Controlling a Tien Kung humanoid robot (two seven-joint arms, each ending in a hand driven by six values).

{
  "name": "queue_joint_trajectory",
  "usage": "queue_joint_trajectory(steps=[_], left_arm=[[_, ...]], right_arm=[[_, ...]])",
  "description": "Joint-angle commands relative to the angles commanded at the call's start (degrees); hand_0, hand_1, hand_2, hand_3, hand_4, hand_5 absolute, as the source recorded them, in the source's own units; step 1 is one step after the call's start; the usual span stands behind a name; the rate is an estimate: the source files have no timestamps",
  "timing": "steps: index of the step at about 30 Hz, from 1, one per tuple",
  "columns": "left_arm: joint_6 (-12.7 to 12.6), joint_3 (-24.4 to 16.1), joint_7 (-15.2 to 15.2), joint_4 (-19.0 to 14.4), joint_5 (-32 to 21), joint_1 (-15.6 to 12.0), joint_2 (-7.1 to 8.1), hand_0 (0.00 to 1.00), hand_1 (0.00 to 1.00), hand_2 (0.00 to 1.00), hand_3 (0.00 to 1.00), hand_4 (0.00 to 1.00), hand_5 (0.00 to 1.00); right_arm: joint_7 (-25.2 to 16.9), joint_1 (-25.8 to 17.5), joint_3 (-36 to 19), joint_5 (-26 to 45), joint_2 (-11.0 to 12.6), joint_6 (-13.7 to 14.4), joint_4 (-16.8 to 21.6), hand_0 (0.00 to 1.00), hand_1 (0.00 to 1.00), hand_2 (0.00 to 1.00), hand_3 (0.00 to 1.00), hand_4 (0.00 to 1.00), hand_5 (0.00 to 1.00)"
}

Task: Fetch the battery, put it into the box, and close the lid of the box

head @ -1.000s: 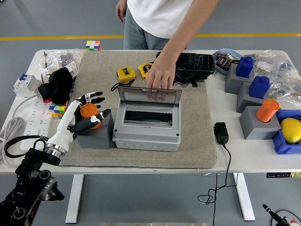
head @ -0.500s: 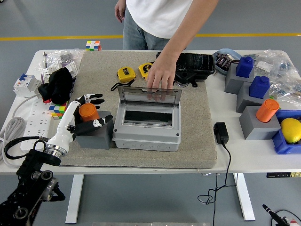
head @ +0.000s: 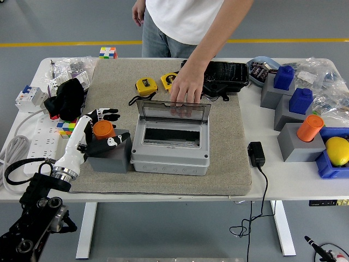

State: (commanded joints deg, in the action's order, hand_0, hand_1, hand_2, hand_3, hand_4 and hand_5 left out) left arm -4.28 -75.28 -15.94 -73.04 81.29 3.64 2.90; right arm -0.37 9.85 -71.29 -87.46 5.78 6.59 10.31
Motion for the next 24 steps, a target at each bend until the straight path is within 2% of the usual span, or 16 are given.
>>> queue_joint_trajectory(steps=[17,18,23,24], left_arm=[[-0.3,0.5,-0.5,0.3,-1.7,-0.2,-0.28,0.522,0.660,0.553,0.638,0.998,0.128],[-0.3,0.6,-0.5,0.3,-1.8,-0.2,-0.29,0.498,0.637,0.509,0.567,0.998,0.127],[-0.5,0.5,-0.7,0.5,-2.3,-0.2,-0.36,0.498,0.637,0.509,0.567,0.998,0.127],[-0.5,0.5,-0.7,0.5,-2.3,-0.2,-0.34,0.419,0.583,0.453,0.506,0.998,0.123]], right_arm=[[0.0,0.0,-0.1,0.0,-0.1,0.0,0.0,0.890,0.863,0.839,0.887,0.998,0.998],[0.0,0.0,-0.1,0.0,-0.1,0.0,0.0,0.890,0.864,0.838,0.884,0.998,0.998],[0.0,0.1,-0.1,0.0,-0.1,0.0,0.0,0.890,0.864,0.838,0.884,0.998,0.998],[0.0,0.1,-0.2,0.0,-0.1,0.0,0.0,0.890,0.864,0.839,0.882,0.998,0.998]])
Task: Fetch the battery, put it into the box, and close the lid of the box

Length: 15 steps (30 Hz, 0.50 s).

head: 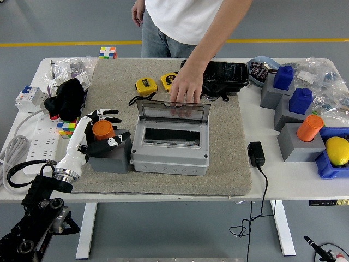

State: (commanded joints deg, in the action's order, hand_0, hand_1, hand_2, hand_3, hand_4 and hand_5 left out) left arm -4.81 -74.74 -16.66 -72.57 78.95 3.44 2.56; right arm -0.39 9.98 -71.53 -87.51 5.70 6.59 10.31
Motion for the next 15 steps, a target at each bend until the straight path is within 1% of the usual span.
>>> queue_joint_trajectory(steps=[5,6,11,12,15], left_arm=[[-0.3,0.1,-0.1,0.1,-0.1,0.0,-0.02,0.419,0.583,0.453,0.506,0.998,0.123],[-0.3,0.2,-0.1,0.1,-0.2,-0.1,-0.02,0.333,0.489,0.390,0.440,0.998,0.125],[-0.6,0.6,-0.2,0.1,-0.3,-0.3,-0.11,0.333,0.489,0.390,0.440,0.998,0.125],[-0.6,0.6,-0.2,0.1,-0.3,-0.3,-0.12,0.274,0.388,0.383,0.423,0.998,0.124],[-0.8,0.9,-0.3,0.2,-0.4,-0.4,-0.20,0.274,0.388,0.383,0.423,0.998,0.124]], right_arm=[[0.0,0.0,0.1,0.0,0.0,0.0,0.0,0.890,0.864,0.839,0.882,0.998,0.998],[0.0,0.0,0.1,0.0,0.0,0.0,0.0,0.890,0.864,0.838,0.883,0.998,0.998],[0.0,-0.1,0.4,0.2,0.0,0.0,0.0,0.890,0.864,0.838,0.883,0.998,0.998],[0.0,-0.1,0.5,0.2,0.0,0.0,0.0,0.891,0.865,0.838,0.883,0.998,0.998],[0.0,-0.1,0.6,0.3,0.0,0.1,0.0,0.891,0.865,0.838,0.883,0.998,0.998]])
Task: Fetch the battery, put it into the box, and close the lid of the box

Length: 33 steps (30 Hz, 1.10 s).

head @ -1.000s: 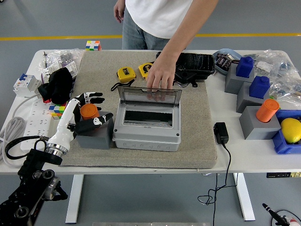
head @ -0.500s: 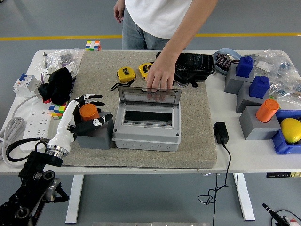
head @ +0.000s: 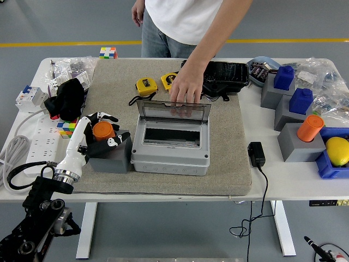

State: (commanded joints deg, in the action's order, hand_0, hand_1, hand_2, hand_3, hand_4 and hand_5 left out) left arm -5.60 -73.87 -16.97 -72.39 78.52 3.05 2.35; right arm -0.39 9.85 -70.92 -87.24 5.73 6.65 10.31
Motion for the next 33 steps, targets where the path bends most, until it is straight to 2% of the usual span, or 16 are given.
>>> queue_joint_trajectory(steps=[2,3,8,9,14,15,20,21,32,33], left_arm=[[-0.1,0.4,-0.1,0.1,-0.2,0.0,0.03,0.274,0.388,0.383,0.423,0.998,0.124],[-0.2,0.7,-0.1,0.1,-0.3,-0.1,0.06,0.229,0.348,0.346,0.371,0.998,0.124],[-1.7,1.5,-0.7,0.6,-1.2,-0.2,-0.12,0.229,0.348,0.346,0.371,0.998,0.124],[-2.1,1.7,-0.9,0.6,-1.3,-0.2,-0.11,0.164,0.209,0.249,0.253,0.998,0.126],[-2.8,2.0,-1.0,0.6,-1.4,-0.1,-0.06,0.164,0.209,0.249,0.253,0.998,0.126],[-2.8,2.1,-1.0,0.6,-1.3,-0.1,-0.04,0.112,0.150,0.196,0.191,0.998,0.099],[-3.7,2.4,-1.1,0.8,-1.3,0.1,-0.10,0.112,0.150,0.196,0.191,0.998,0.099],[-3.9,2.5,-1.1,0.8,-1.3,0.1,-0.08,0.075,0.105,0.156,0.156,0.998,0.103],[-5.6,3.5,-1.1,0.6,-1.9,0.4,0.03,0.062,0.078,0.134,0.131,0.996,0.094],[-5.7,3.5,-1.1,0.6,-2.0,0.4,0.02,0.053,0.066,0.115,0.110,0.942,0.115]], right_arm=[[0.0,0.0,0.0,0.0,0.0,0.0,0.0,0.891,0.865,0.838,0.883,0.998,0.998],[0.0,0.0,0.0,0.0,0.0,0.0,0.0,0.891,0.865,0.839,0.883,0.998,0.998],[0.0,-0.1,0.1,0.0,0.0,0.1,0.0,0.891,0.865,0.839,0.883,0.998,0.998],[0.0,-0.1,0.1,0.0,0.0,0.1,0.0,0.891,0.865,0.839,0.882,0.998,0.998],[0.0,-0.1,0.1,0.0,0.0,0.2,0.0,0.891,0.865,0.839,0.882,0.998,0.998],[0.1,-0.1,0.1,0.0,0.0,0.2,0.0,0.891,0.866,0.839,0.882,0.998,0.998],[0.1,0.0,-0.2,-0.2,0.1,0.2,0.0,0.891,0.866,0.839,0.882,0.998,0.998],[0.1,0.0,-0.2,-0.2,0.1,0.2,0.0,0.891,0.866,0.838,0.882,0.998,0.998],[0.1,0.0,-0.3,-0.1,0.0,0.2,0.0,0.892,0.867,0.838,0.882,0.998,0.998],[0.1,0.0,-0.3,-0.1,0.0,0.2,0.0,0.891,0.868,0.838,0.882,0.998,0.998]])
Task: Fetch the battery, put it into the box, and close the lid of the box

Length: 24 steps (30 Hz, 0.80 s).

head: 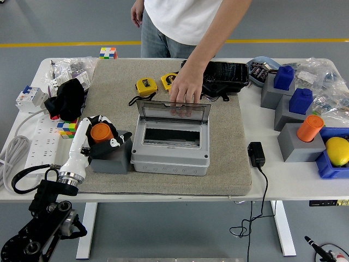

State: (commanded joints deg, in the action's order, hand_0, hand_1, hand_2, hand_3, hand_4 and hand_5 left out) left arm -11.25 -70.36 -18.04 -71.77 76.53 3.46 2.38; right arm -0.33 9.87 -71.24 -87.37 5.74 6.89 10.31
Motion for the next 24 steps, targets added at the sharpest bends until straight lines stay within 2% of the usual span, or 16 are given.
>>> queue_joint_trajectory(steps=[5,6,11,12,24], left_arm=[[-0.2,0.1,-0.1,0.0,-0.1,0.2,0.02,0.053,0.066,0.115,0.110,0.942,0.115],[-0.3,0.2,-0.1,0.0,-0.2,0.2,0.07,0.050,0.056,0.106,0.099,0.894,0.134],[-1.1,0.0,-0.3,-0.2,-0.3,0.5,0.15,0.050,0.056,0.106,0.099,0.894,0.134],[-1.2,-0.1,-0.2,-0.2,-0.2,0.6,0.19,0.050,0.053,0.104,0.096,0.859,0.145],[-1.4,-0.3,2.4,-1.6,5.5,2.0,1.31,0.051,0.053,0.102,0.092,0.820,0.170]], right_arm=[[0.0,0.1,0.2,0.2,0.1,0.0,0.0,0.891,0.868,0.838,0.882,0.998,0.998],[0.0,0.1,0.0,0.1,0.1,0.0,0.0,0.891,0.868,0.838,0.882,0.998,0.998],[0.1,0.0,-0.1,0.0,0.0,0.0,0.0,0.891,0.868,0.838,0.882,0.998,0.998],[0.0,0.0,-0.1,0.0,0.0,0.0,0.0,0.891,0.868,0.838,0.882,0.998,0.998],[0.1,0.0,0.1,0.1,0.2,-0.1,0.0,0.891,0.869,0.838,0.881,0.998,0.998]])
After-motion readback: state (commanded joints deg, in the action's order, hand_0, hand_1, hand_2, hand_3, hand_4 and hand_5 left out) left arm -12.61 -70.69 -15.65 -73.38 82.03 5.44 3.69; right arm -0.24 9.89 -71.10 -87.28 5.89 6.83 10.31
